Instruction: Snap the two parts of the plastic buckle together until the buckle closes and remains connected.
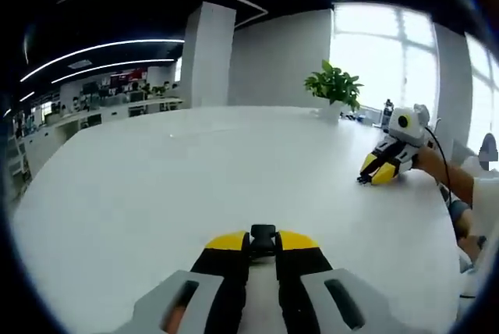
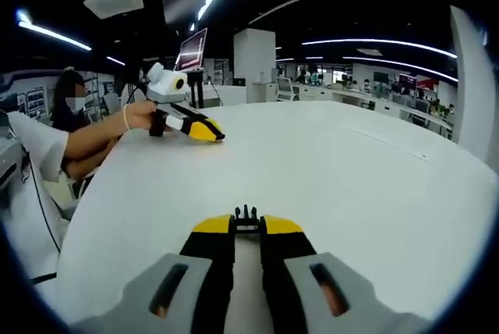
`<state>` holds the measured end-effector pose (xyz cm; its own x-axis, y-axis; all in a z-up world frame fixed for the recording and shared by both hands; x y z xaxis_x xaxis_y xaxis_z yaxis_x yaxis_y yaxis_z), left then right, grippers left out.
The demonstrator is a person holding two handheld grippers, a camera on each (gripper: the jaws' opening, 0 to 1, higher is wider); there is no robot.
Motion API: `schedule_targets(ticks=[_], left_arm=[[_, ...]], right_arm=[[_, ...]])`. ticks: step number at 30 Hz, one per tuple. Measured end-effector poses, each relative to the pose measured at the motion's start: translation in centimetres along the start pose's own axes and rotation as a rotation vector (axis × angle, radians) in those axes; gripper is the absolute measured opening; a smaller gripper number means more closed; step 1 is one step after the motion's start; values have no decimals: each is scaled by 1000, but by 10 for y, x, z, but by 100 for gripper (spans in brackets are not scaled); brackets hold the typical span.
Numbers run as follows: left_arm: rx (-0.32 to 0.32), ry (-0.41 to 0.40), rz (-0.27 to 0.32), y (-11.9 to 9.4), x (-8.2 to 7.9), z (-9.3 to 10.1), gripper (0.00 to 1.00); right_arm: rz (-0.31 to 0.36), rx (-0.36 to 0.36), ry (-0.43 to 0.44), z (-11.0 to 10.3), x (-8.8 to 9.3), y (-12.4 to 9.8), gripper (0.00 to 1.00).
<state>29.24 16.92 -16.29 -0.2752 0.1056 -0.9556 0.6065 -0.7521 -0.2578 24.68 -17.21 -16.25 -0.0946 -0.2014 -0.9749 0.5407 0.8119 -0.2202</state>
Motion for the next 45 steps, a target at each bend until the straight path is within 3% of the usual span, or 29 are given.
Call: schedule_targets(ticks=[11, 19, 45], left_arm=[[134, 35, 11, 3, -6, 14, 12], [277, 116, -27, 8, -10, 28, 12], [482, 235, -71, 19, -3, 63, 12]], right_arm=[[1, -19, -10, -5, -4, -1, 12], [16, -58, 0, -10, -7, 2, 12], [6, -173, -26, -24, -8, 8, 12]])
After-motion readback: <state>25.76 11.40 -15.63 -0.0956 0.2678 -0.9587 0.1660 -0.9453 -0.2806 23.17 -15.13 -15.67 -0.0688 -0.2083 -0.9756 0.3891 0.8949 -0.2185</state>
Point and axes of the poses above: the point that each gripper's makers call its tool centre point, and the gripper's own axes: y roughly forward along the fingers, z roughly to its right, x roughly out of its underside, the point moved 10 cm from there along -y, roughly backward along the fingers, and after that the axes turned 9 degrees about z, right-handed, at the moved point
